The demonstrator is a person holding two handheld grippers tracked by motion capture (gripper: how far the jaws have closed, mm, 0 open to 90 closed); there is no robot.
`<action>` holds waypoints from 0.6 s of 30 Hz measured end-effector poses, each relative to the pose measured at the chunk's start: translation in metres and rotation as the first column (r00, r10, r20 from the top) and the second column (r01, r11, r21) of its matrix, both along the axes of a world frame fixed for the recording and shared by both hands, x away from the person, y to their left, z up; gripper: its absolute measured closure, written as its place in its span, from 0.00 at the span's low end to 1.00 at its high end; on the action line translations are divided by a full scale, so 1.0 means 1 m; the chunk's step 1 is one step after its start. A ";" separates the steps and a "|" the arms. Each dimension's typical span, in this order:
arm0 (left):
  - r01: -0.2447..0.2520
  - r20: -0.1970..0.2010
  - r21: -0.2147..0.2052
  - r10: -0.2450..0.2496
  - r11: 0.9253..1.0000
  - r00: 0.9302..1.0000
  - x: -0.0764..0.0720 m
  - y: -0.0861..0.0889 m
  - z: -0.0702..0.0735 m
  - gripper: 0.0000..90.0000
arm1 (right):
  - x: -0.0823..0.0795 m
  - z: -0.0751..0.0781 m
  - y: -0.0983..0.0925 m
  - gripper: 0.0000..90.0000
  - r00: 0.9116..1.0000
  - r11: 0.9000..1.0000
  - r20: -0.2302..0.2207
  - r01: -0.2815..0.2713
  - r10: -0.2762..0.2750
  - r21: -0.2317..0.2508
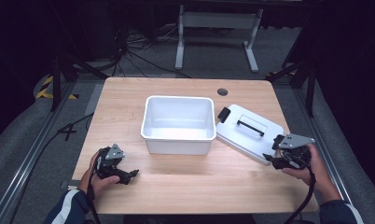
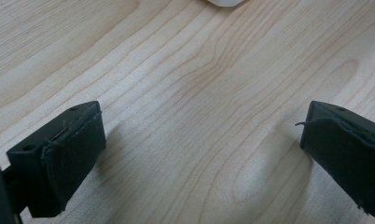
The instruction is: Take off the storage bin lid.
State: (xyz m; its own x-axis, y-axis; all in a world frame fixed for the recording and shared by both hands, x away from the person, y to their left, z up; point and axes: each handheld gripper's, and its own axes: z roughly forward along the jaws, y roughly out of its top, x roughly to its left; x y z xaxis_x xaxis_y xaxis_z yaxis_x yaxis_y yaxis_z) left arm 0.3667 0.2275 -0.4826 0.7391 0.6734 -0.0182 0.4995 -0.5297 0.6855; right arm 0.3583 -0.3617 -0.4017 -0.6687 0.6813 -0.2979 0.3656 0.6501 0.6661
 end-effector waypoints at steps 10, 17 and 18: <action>0.007 0.002 0.000 -0.007 1.000 1.000 0.001 0.000 0.000 0.00 | -0.013 -0.028 -0.019 0.31 0.998 0.999 -0.055 0.033 -0.030 0.039; 0.014 -0.001 -0.001 -0.014 1.000 1.000 0.001 0.000 0.000 0.00 | -0.014 -0.057 -0.036 0.30 0.989 0.985 -0.135 0.086 -0.067 0.146; 0.014 -0.001 0.000 -0.014 1.000 1.000 0.001 0.000 0.000 0.00 | -0.015 -0.059 -0.039 0.30 0.987 0.979 -0.141 0.097 -0.073 0.177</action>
State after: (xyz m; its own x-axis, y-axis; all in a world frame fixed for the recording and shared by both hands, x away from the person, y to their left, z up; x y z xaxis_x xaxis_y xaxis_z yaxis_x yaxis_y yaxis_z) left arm 0.3681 0.2278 -0.4824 0.7487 0.6626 -0.0194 0.4927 -0.5366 0.6851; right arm 0.3432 -0.4003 -0.4610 -0.6310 0.7721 -0.0754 0.5075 0.4843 0.7127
